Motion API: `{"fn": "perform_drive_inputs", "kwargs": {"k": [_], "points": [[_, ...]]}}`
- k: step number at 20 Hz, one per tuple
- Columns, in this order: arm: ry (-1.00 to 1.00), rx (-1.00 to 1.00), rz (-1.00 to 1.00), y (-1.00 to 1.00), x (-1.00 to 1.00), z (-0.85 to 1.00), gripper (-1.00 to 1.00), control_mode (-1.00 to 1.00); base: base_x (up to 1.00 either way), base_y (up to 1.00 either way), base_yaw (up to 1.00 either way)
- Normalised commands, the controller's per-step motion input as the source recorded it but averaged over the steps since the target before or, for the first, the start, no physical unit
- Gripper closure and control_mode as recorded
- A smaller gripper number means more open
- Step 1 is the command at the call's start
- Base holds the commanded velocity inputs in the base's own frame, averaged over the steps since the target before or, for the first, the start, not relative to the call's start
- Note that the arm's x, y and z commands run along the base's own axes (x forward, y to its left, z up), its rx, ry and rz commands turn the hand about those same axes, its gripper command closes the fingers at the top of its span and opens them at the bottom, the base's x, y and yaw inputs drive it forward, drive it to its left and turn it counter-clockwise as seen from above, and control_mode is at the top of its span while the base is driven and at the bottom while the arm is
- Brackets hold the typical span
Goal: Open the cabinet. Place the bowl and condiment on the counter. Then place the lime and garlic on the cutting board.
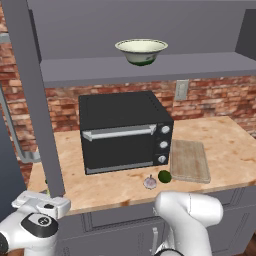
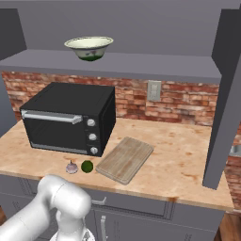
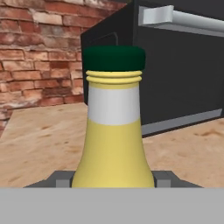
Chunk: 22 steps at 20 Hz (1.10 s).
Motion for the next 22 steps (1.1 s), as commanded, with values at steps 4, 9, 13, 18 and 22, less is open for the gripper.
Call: {"fn": "perform_drive_inputs", "kwargs": {"k": [4,9,13,18,22], "points": [[0.0,0.0,0.0,0.08,0.11,-0.11,1.0,-1.0,0.0,0.0,0.0],[0.0,0.0,0.0,0.07,0.19,-0.09,1.0,-1.0,0.0,0.0,0.0],[0.0,0.01,0.0,0.07,0.21,-0.13,1.0,-1.0,0.0,0.0,0.0],[0.0,0.0,0.0,0.1,0.2,-0.22,1.0,-1.0,0.0,0.0,0.0],[0.0,0.0,0.0,0.12,0.23,-0.27,1.0,-1.0,0.0,0.0,0.0]]}}
